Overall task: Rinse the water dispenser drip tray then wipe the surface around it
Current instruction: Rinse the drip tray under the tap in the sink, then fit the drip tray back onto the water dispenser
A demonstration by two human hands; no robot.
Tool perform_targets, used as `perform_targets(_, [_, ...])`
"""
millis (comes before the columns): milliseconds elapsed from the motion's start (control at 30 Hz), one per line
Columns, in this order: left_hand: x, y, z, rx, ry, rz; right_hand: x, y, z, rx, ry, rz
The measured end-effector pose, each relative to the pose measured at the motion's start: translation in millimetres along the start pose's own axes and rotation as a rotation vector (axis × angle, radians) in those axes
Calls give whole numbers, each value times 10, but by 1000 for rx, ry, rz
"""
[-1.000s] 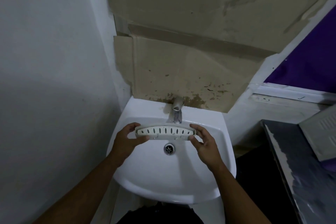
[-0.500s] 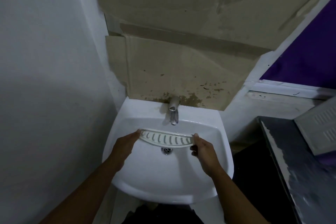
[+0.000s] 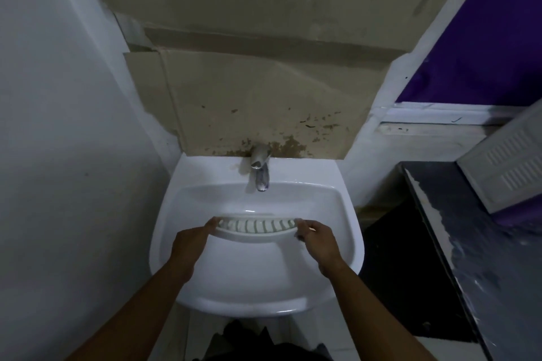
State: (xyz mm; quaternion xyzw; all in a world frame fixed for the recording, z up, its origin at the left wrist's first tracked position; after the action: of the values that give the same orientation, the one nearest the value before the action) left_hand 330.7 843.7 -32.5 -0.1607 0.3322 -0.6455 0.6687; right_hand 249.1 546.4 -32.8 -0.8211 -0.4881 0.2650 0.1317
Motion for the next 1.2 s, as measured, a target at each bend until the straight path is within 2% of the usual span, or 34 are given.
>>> perform_targets(100, [146,-105,38,5,-49,-26,-94,-50,33,65,220,-44])
perform_targets(200, [365,-263,122,65,-69,-31,-334,-99,41,17,235,-22])
perform_targets(333, [805,-610,281,191,-64,-64,-826,-181,216,42,345,51])
perform_targets(467, [1403,-984,291,274,-54,-130,-1563,-351,423,29,434,149])
perform_targets(567, [1977,-1313,165,246,-64,-195,-2240,-575,609,-9,461,241])
perform_targets(933, [4082,-2748,-323,358,168,-533,-4553,-1540,1767,8,525,654])
perform_targets(1067, [4627,-3119,-475,398,263,-640,-5074,-1763,2115,38,603,729])
perform_targets(1200, [5119,-3295,-559,401,281,-711,-5512,-1779,2356,63,662,721])
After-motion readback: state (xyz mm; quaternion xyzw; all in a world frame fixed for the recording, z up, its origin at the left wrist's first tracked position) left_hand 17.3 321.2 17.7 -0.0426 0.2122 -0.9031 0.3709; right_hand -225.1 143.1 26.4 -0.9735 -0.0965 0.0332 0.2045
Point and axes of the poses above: each hand's wrist, its own y-axis towards the middle knuckle, its own x-axis out of the palm, z = x × y, the point moved 8 cm from there along y, towards the middle knuckle, and after that the axes turned 1 degree about z, right-handed, at the moved point
